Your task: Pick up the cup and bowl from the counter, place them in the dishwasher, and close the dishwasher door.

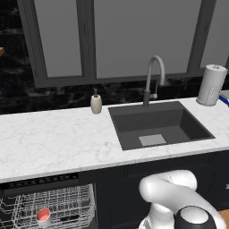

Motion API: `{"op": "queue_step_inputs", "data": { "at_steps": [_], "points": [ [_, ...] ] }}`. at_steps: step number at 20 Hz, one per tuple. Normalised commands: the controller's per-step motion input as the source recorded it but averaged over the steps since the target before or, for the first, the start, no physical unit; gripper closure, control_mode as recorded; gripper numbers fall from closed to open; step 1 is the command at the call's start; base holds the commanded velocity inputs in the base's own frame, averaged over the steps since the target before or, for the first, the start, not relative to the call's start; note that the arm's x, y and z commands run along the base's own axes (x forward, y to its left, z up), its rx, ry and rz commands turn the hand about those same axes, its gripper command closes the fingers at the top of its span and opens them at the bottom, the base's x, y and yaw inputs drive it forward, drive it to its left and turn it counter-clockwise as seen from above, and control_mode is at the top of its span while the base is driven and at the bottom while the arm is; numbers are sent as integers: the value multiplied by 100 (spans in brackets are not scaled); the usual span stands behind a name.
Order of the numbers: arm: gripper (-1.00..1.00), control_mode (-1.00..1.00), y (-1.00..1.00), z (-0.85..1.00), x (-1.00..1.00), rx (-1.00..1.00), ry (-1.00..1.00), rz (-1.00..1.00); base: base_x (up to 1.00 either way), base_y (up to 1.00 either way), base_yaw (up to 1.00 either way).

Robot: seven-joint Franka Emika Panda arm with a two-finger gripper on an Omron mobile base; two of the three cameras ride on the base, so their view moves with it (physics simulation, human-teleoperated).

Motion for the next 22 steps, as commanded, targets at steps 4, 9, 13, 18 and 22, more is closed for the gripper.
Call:
{"op": "queue_step_inputs", "data": {
  "at_steps": [4,9,13,18,22],
  "points": [
    [-100,-100,0,-3,7,-54,-6,41,0,0,0],
    [-100,-100,0,-19,3,-7,-22,55,0,0,0],
    [-100,-100,0,-42,0,-5,-25,61,0,0,0],
    [-100,-100,0,-72,33,-9,-7,67,0,0,0],
    [-100,-100,-22,-51,73,-3,0,50,0,0,0]
  ]
}}
